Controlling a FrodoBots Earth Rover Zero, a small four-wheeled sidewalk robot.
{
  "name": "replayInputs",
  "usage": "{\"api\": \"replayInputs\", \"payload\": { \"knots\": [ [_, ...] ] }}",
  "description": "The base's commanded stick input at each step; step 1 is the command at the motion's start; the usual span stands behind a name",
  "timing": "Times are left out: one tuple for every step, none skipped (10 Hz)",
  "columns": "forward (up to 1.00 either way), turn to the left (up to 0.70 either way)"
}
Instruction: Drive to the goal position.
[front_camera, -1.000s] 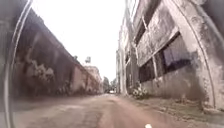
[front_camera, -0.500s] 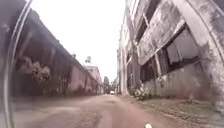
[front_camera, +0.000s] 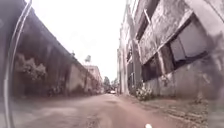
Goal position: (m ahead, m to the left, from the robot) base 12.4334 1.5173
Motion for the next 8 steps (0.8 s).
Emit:
{"api": "replayInputs", "payload": {
  "knots": [
    [0.78, 0.03],
    [0.79, 0.03],
    [0.79, 0.03],
    [0.78, 0.03],
    [0.78, 0.03],
    [0.78, 0.03],
    [0.78, 0.03],
    [0.78, 0.03]
  ]
}}
